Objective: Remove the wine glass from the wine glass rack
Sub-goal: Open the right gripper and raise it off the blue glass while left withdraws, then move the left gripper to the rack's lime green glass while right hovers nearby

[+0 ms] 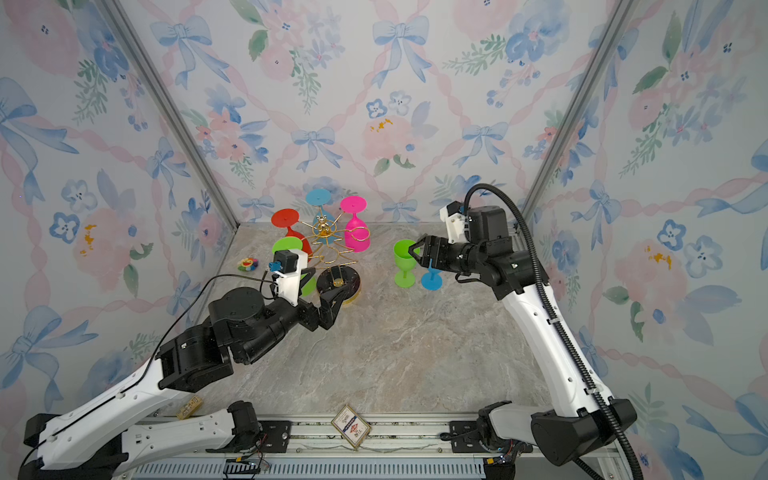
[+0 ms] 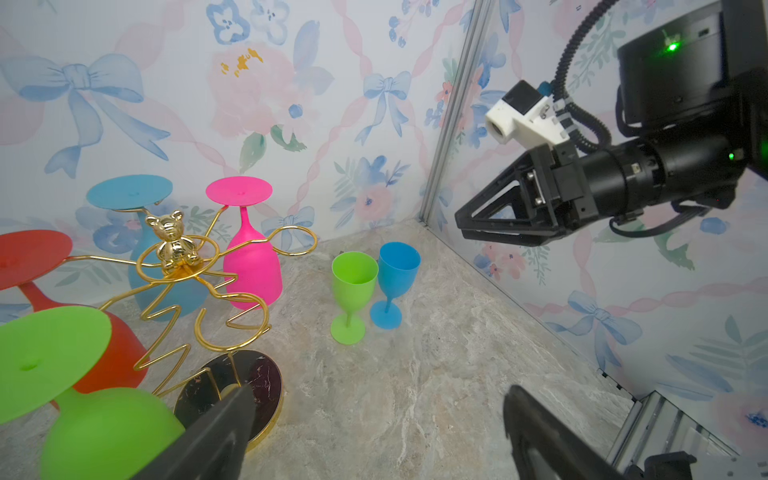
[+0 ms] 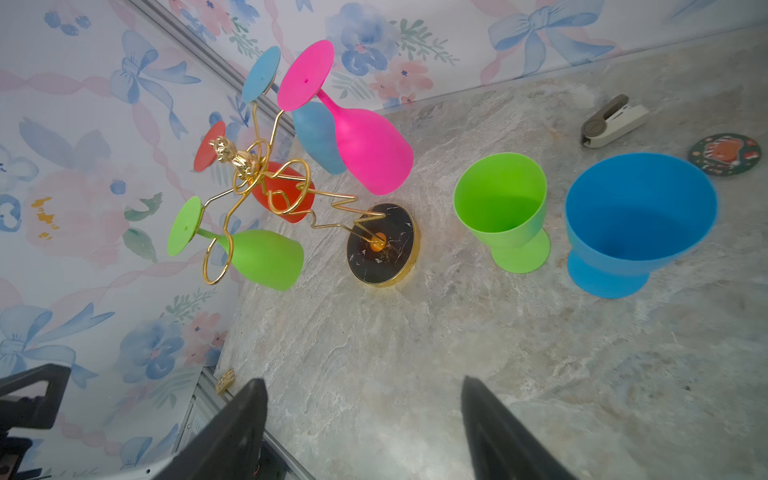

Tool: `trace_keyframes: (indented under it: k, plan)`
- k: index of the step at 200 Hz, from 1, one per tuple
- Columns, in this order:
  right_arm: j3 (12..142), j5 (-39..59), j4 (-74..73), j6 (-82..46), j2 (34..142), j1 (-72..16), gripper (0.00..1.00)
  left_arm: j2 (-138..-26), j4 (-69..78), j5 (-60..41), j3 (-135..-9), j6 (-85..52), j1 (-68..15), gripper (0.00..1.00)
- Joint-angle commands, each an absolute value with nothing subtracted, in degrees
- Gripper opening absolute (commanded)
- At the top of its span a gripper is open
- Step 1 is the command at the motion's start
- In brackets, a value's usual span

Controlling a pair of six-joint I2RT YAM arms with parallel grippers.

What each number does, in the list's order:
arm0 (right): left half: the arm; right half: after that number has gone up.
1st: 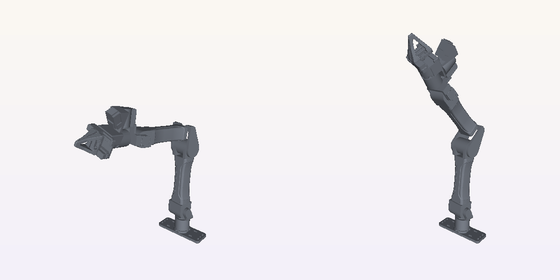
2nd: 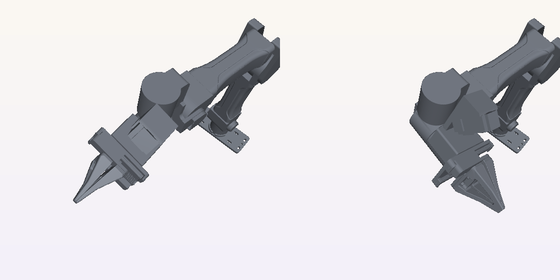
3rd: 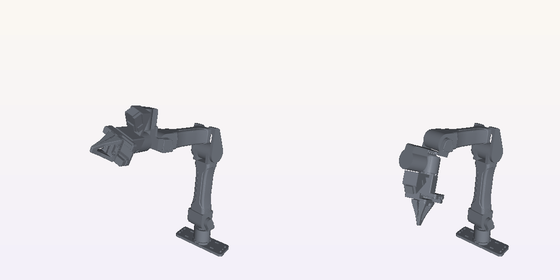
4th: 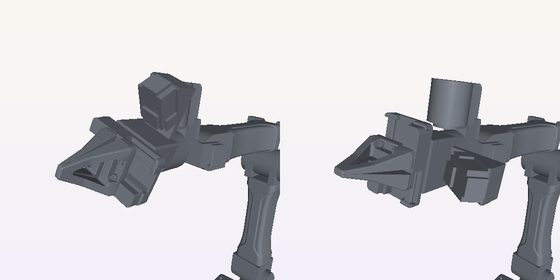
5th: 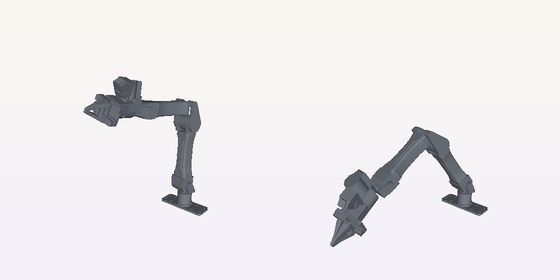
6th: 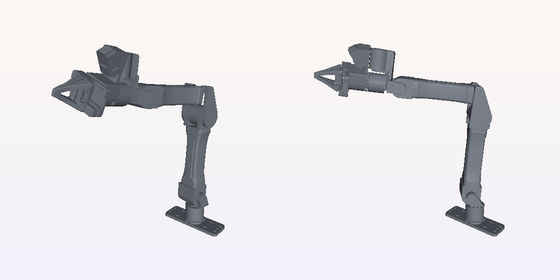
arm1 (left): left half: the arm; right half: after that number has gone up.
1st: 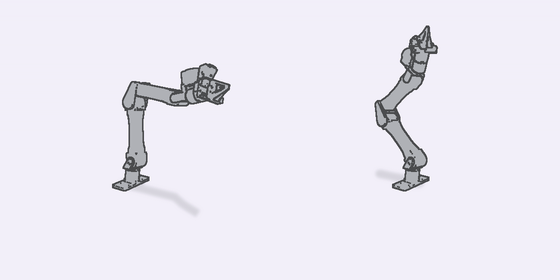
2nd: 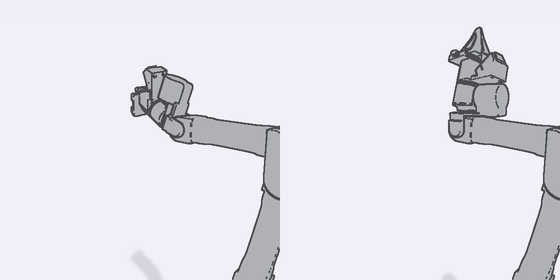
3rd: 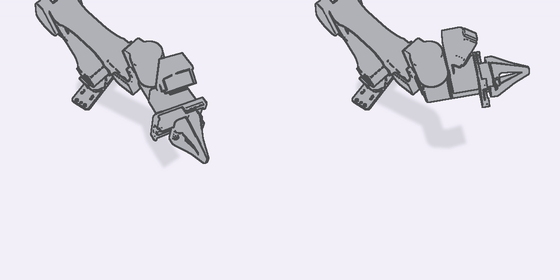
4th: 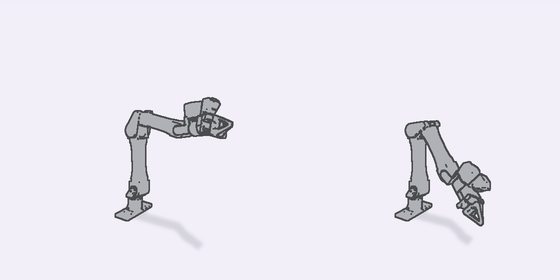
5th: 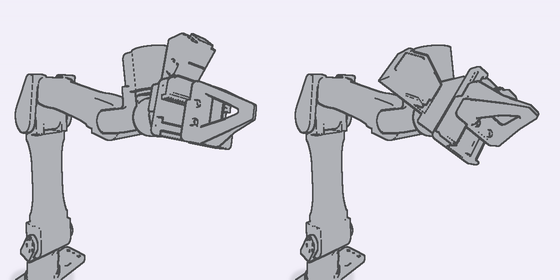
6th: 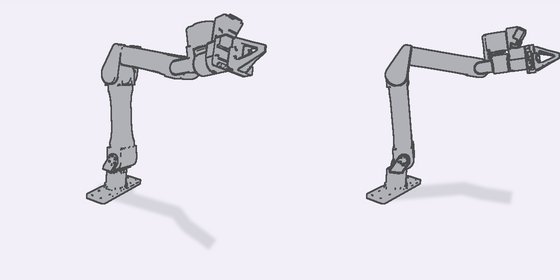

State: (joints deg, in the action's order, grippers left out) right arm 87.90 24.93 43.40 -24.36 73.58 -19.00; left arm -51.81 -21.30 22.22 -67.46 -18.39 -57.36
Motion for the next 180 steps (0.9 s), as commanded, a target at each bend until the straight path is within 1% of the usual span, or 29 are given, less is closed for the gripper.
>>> trace_keyframes:
  k: [1,12,32,73,96,121,142,168,180]
  plan:
    - [85.20,28.80,37.89,-21.82,70.30,-19.99,0.76,-53.24,-22.68,16.45,-70.36,-22.94,-52.75,0.93]
    - [83.78,28.97,37.13,-21.17,69.24,-20.24,0.76,-54.32,-23.39,14.49,-71.32,-25.35,-49.17,0.93]
    - [81.23,29.00,36.25,-20.06,67.61,-20.56,0.76,-56.00,-23.46,6.96,-71.98,-29.12,-41.72,0.92]
    - [77.24,28.88,35.40,-18.73,65.35,-20.60,0.76,-57.13,-23.43,-3.06,-72.51,-31.76,-29.87,0.92]
    - [75.70,28.77,34.91,-18.28,64.55,-20.64,0.76,-56.74,-23.38,-9.82,-72.25,-33.90,-21.47,0.88]
    - [74.34,28.87,34.08,-18.04,63.75,-20.74,0.77,-55.82,-23.42,-14.35,-71.68,-34.03,-13.64,0.85]
    - [73.40,28.81,33.88,-18.02,63.50,-20.74,0.77,-55.68,-23.31,-21.30,-71.00,-34.70,-6.20,0.80]
    - [72.55,28.56,33.67,-18.05,63.12,-20.74,0.77,-55.77,-23.36,-29.20,-69.29,-35.33,2.30,0.68]
    - [72.20,28.39,33.55,-18.12,62.91,-20.74,0.77,-55.80,-23.35,-31.27,-68.44,-35.31,5.32,0.68]
